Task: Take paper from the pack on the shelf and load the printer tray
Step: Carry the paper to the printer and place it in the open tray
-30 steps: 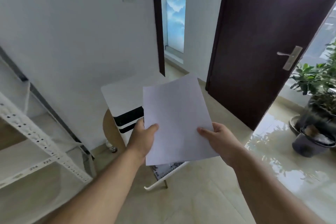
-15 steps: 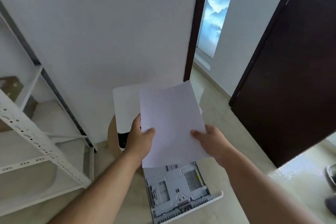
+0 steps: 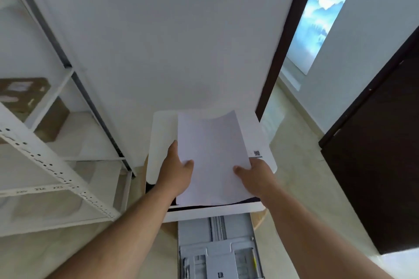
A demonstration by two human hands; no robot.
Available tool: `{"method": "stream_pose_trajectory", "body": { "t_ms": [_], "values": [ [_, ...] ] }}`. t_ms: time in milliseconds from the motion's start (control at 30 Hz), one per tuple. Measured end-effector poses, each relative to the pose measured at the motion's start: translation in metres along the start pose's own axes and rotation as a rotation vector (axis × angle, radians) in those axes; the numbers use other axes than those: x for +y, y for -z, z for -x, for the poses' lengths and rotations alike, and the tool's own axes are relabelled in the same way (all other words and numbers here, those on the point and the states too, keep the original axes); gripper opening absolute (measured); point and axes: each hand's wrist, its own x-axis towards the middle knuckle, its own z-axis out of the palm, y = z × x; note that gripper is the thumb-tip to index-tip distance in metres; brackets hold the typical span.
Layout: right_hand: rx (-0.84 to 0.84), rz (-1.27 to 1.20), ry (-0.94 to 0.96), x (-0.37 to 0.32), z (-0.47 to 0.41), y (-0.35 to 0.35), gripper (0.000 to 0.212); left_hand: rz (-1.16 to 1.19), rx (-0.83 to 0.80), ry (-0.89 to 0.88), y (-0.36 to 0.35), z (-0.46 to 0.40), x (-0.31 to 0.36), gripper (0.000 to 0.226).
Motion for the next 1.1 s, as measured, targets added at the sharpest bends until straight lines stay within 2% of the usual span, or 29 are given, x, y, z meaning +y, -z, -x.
{"method": "stream_pose_trajectory", "body": {
  "t_ms": [133, 333, 667, 933, 1000, 1100],
  "values": [
    [-0.014, 0.104, 0.008, 0.003, -0.025, 0.002, 0.035, -0.121, 0.039, 0.044, -0.005, -0.017, 0.006, 0.057],
    [0.054, 0.217, 0.012, 0.004, -0.033, 0.015, 0.058, -0.197, 0.088, 0.124, -0.003, -0.026, -0.001, 0.059],
    [-0.023, 0.100, -0.048, -0.006, -0.050, 0.016, 0.055, -0.031, 0.112, 0.173, -0.007, -0.029, -0.002, 0.050],
    [0.083, -0.209, -0.126, -0.004, -0.048, 0.013, 0.053, -0.027, 0.113, 0.138, -0.001, -0.021, -0.006, 0.043],
    [0.052, -0.218, -0.147, -0.006, -0.051, 0.013, 0.043, -0.029, 0.101, 0.128, 0.001, -0.020, -0.007, 0.042],
    [-0.035, -0.192, -0.166, -0.004, -0.053, 0.009, 0.014, -0.029, 0.062, 0.113, 0.003, -0.017, -0.009, 0.042]
  ]
}}
